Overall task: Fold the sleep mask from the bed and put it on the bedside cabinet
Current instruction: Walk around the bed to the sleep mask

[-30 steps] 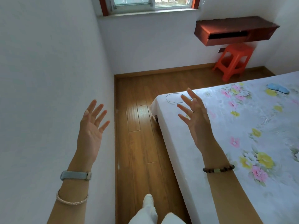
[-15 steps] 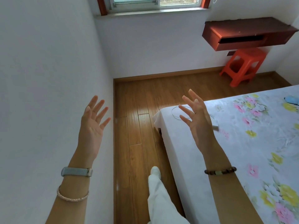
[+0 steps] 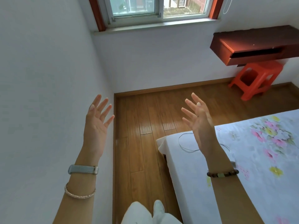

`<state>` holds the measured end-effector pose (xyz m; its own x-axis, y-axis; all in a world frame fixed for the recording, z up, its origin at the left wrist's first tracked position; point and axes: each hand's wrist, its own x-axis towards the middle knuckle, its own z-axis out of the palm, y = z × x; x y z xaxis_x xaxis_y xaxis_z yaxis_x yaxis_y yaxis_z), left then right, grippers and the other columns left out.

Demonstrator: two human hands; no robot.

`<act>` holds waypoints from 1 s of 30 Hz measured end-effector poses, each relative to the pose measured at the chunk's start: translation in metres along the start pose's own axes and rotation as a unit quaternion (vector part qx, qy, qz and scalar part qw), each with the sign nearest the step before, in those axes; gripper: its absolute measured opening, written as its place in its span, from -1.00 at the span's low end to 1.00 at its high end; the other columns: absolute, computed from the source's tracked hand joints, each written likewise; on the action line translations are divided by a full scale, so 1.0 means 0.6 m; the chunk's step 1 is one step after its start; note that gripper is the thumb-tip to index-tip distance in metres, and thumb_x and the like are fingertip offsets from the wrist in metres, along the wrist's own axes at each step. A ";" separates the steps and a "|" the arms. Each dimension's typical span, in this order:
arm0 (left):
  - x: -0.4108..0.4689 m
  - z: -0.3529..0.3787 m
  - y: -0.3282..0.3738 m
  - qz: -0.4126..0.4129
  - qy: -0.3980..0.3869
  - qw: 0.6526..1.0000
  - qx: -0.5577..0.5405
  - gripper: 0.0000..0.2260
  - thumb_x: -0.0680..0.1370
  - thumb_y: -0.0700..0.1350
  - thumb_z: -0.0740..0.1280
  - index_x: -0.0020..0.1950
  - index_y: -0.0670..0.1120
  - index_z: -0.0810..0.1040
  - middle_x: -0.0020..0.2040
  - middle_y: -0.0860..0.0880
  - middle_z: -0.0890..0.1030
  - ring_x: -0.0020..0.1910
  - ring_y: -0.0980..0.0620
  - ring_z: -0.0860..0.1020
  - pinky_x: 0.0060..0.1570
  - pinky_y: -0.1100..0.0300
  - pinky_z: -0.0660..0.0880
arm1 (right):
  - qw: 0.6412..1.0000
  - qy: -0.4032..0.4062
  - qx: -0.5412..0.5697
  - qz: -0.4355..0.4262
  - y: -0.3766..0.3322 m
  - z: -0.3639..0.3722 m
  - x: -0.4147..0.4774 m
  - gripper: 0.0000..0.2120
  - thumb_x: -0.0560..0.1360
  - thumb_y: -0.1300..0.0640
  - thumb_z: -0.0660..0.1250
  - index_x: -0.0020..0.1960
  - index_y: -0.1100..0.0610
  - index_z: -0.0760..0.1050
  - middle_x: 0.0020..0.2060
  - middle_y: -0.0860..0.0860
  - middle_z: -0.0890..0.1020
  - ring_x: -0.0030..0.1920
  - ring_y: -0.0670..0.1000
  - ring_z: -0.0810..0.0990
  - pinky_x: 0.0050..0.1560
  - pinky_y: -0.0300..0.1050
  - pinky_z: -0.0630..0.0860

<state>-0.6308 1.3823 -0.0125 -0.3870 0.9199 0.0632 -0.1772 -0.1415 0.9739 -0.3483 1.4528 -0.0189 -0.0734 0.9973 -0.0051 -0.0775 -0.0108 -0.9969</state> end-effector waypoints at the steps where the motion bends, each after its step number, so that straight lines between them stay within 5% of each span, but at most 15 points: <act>1: 0.024 0.003 -0.002 0.001 -0.002 1.000 0.000 -0.53 0.65 0.10 -0.05 0.54 0.04 0.24 0.51 -0.03 0.39 0.47 -0.04 0.40 0.47 -0.17 0.26 | 1.000 0.004 -0.001 0.003 0.002 0.001 0.021 -0.63 0.62 -0.14 0.06 0.41 -0.21 0.34 0.41 -0.11 0.47 0.34 0.00 0.54 0.40 0.14 0.42; 16: 0.469 0.028 -0.067 -0.030 -0.079 0.996 -0.018 -0.53 0.63 0.12 -0.02 0.51 0.07 0.29 0.42 0.01 0.48 0.43 -0.02 0.44 0.45 -0.13 0.29 | 0.996 0.086 -0.012 0.016 0.067 0.074 0.357 -0.57 0.57 -0.23 0.10 0.43 -0.23 0.35 0.40 -0.20 0.48 0.31 -0.12 0.55 0.26 -0.13 0.47; 30: 0.896 0.155 -0.078 -0.046 -0.258 0.965 -0.011 -0.51 0.62 0.12 -0.05 0.52 0.02 0.27 0.49 -0.07 0.41 0.42 -0.03 0.45 0.41 -0.06 0.35 | 0.970 0.243 0.020 0.000 0.031 0.118 0.635 -0.55 0.60 -0.18 0.09 0.47 -0.16 0.33 0.40 -0.13 0.49 0.31 -0.07 0.55 0.26 -0.08 0.49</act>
<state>-0.7465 1.9173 -0.0038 0.1328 0.9877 0.0827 -0.2108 -0.0533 0.9761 -0.4480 1.8274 -0.0338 0.4034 0.9136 -0.0514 -0.1175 -0.0039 -0.9931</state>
